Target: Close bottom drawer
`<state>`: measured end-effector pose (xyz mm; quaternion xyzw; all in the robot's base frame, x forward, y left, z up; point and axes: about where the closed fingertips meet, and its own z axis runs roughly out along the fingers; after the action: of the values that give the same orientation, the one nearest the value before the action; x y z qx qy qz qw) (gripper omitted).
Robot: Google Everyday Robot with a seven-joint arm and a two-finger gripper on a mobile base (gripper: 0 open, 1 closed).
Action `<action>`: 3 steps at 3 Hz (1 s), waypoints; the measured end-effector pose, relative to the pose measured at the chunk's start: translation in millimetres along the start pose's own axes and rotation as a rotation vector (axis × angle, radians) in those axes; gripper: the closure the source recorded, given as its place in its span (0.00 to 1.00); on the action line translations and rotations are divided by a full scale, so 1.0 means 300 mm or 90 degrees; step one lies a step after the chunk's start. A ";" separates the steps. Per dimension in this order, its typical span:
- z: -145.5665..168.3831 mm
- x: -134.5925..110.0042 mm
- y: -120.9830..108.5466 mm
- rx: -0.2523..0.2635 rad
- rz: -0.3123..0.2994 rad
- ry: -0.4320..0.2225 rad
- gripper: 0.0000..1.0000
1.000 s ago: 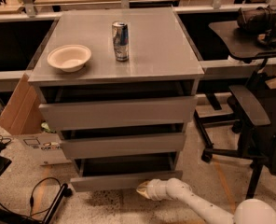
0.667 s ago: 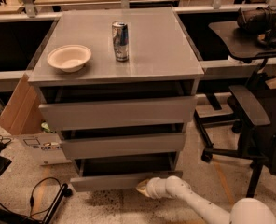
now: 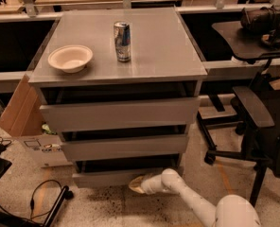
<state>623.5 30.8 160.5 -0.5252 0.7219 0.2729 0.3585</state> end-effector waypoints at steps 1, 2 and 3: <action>-0.043 -0.015 -0.165 0.037 -0.011 0.001 1.00; -0.044 -0.014 -0.162 0.036 -0.011 0.002 1.00; -0.072 -0.001 -0.084 0.023 -0.016 0.037 1.00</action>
Offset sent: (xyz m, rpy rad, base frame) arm 0.2146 -0.1236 0.0465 -0.1175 -0.2034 -0.2129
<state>642.6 6.8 173.2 -0.5356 0.7302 0.2399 0.3499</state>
